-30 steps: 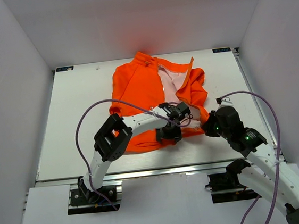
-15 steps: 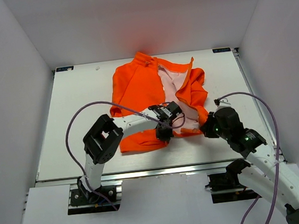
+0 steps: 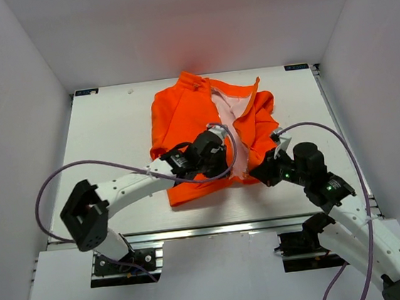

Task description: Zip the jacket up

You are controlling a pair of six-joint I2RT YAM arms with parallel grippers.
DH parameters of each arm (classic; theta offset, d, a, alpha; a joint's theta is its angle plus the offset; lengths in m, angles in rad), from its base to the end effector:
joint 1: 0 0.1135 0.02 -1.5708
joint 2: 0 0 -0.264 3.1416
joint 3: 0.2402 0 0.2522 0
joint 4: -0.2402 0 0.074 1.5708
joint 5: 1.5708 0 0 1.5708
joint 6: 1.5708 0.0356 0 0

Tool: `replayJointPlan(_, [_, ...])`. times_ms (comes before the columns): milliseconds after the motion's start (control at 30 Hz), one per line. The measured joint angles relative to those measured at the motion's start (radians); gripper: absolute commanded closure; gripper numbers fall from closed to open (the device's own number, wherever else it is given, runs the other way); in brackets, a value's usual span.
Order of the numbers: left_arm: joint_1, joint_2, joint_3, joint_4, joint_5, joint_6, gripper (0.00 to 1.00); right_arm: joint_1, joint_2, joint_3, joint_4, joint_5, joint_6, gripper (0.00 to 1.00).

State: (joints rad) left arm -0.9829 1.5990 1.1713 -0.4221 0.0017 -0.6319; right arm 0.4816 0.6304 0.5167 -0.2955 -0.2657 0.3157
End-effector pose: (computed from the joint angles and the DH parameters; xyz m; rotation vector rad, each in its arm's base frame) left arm 0.1927 -0.2893 0.2481 0.4472 2.5171 -0.6978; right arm 0.1342 0.0807 0.2578 -0.3475 2.0195 0.7715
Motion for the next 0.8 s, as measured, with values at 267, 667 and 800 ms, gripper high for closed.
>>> replayJointPlan(267, [0.006,-0.205,-0.082,0.117,-0.024,0.003,1.00,-0.003,0.010,-0.023,0.176,-0.205,-0.046,1.00])
replayJointPlan(667, [0.011,-0.338,-0.251,0.319,0.000,0.007,1.00,-0.004,0.104,0.010,0.268,-0.338,0.026,1.00])
replayJointPlan(800, [0.011,-0.341,-0.271,0.384,0.027,0.007,1.00,-0.004,0.116,0.010,0.307,-0.352,0.051,1.00])
